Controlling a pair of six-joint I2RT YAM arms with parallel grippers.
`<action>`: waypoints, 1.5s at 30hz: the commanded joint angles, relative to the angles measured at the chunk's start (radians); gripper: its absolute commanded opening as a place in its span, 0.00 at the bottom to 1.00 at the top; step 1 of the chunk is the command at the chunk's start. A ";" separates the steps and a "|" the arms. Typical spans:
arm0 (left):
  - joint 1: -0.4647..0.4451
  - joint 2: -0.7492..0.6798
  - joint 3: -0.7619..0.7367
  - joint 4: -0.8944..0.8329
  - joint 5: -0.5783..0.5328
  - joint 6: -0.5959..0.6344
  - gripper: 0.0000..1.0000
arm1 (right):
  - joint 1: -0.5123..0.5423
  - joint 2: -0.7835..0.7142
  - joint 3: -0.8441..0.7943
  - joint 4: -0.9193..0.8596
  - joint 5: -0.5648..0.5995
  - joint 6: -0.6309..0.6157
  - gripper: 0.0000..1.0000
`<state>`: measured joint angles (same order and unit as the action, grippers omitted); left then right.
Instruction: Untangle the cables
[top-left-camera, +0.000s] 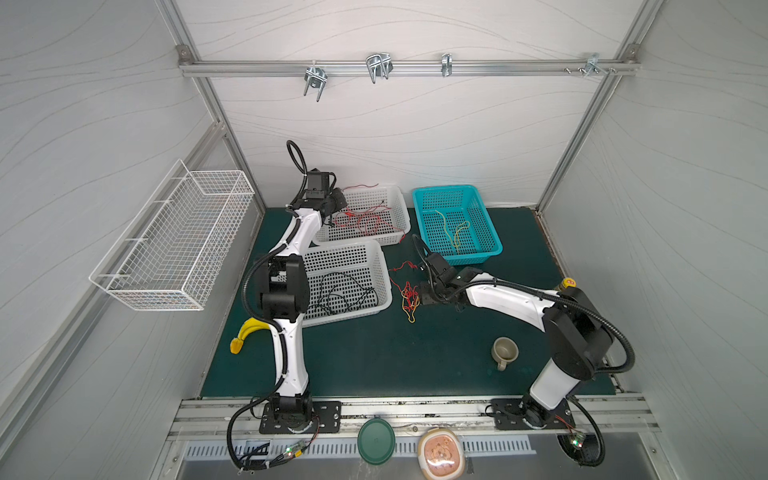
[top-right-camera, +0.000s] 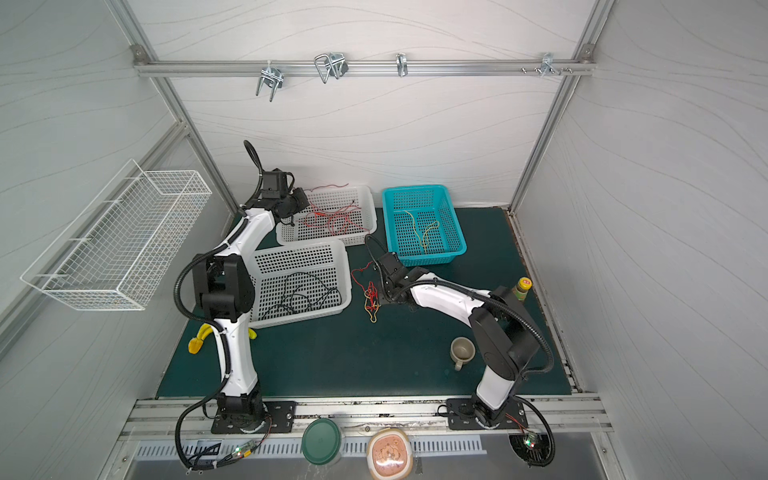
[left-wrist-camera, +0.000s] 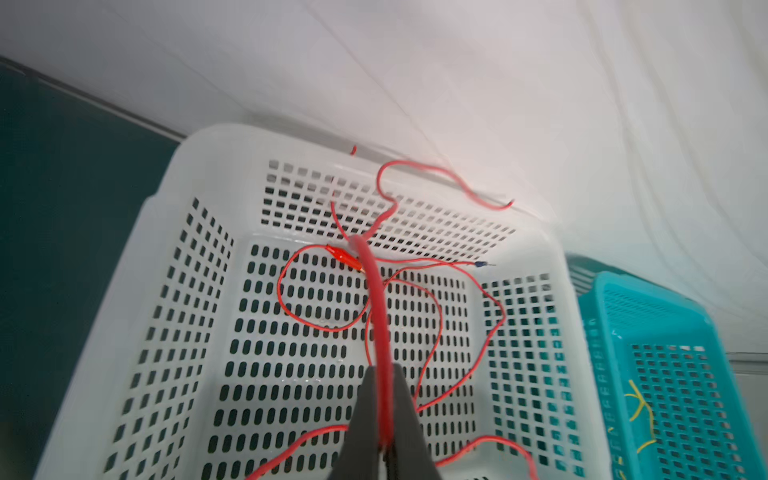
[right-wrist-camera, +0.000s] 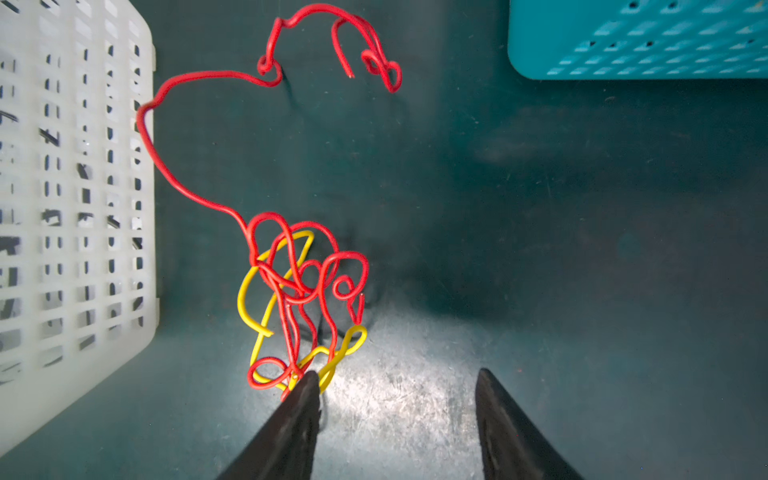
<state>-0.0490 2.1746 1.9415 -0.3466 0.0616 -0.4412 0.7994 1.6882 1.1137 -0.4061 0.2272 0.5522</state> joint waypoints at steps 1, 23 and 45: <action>-0.004 0.003 -0.021 0.050 0.004 0.036 0.00 | 0.003 0.025 0.028 -0.039 0.011 0.008 0.60; -0.005 -0.107 -0.181 0.027 0.031 0.126 1.00 | 0.003 0.005 0.019 -0.019 0.006 0.005 0.61; -0.224 -0.558 -0.562 0.135 0.040 0.287 0.96 | 0.037 -0.017 0.001 0.066 -0.119 0.065 0.62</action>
<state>-0.2691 1.6493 1.3968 -0.2443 0.1265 -0.1783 0.8204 1.6470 1.1107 -0.3641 0.1490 0.5850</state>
